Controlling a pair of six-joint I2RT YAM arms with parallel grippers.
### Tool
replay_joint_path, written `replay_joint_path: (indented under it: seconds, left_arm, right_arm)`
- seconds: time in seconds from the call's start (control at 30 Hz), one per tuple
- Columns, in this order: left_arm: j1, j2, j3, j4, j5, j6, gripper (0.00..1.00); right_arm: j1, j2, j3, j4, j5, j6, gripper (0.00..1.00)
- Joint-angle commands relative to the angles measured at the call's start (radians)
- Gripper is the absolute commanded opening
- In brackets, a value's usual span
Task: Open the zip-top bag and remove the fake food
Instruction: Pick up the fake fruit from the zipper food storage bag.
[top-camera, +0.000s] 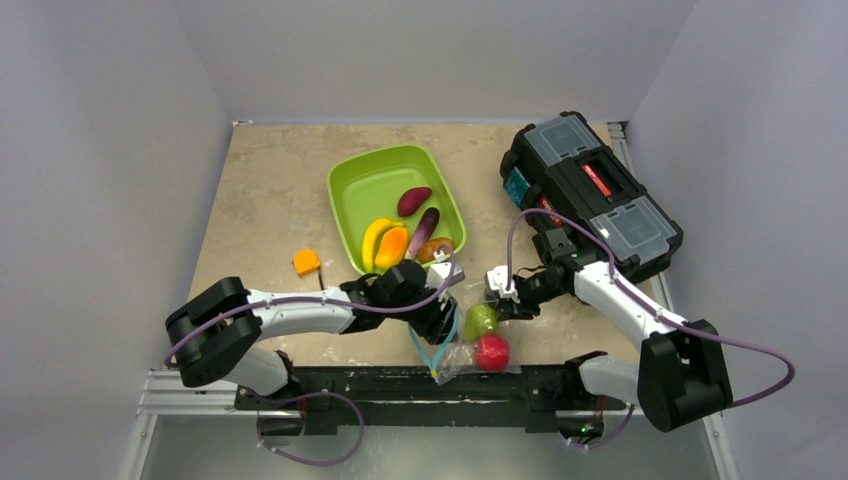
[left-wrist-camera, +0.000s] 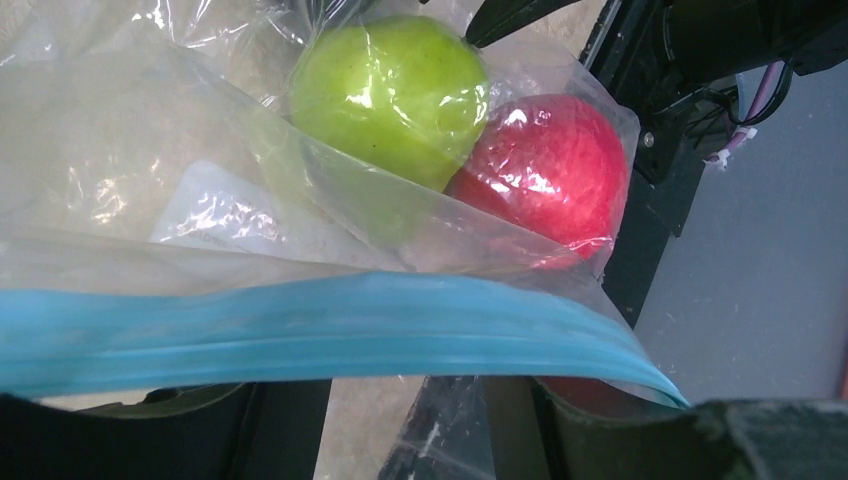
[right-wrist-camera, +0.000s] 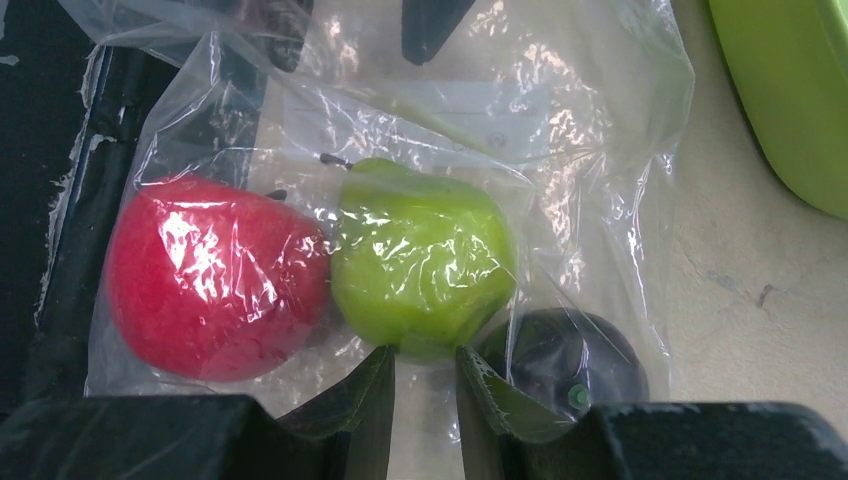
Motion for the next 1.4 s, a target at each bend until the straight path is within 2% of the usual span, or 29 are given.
replay_joint_path:
  seconds: [0.0,0.4,0.6,0.83,1.0,1.17,1.37]
  left_arm:
    - [-0.021,0.009,-0.001,0.096,-0.049,0.030,0.53]
    - [-0.064,0.099,0.003,0.210,-0.095,-0.052,0.56]
    - [-0.066,0.077,-0.042,0.314,-0.104,-0.103,0.55]
    - [-0.065,0.029,-0.064,0.302,-0.141,-0.115,0.44]
    - [-0.065,-0.053,-0.100,0.269,-0.179,-0.117,0.42]
    - [-0.065,-0.103,-0.119,0.247,-0.159,-0.122,0.41]
    - [-0.065,-0.082,-0.143,0.264,-0.116,-0.139,0.28]
  right_arm:
    - [0.007,-0.001,0.031,0.034,-0.047,0.057,0.27]
    - [0.007,0.000,0.023,0.079,-0.054,0.147,0.27]
    - [0.006,-0.004,0.010,0.090,-0.052,0.160,0.27]
    - [0.007,-0.011,0.003,0.097,-0.057,0.169,0.27]
    - [0.007,-0.020,0.001,0.098,-0.054,0.173,0.30]
    - [0.006,-0.031,0.002,0.089,-0.072,0.163,0.34]
    - [0.005,-0.043,0.012,0.049,-0.107,0.124,0.38]
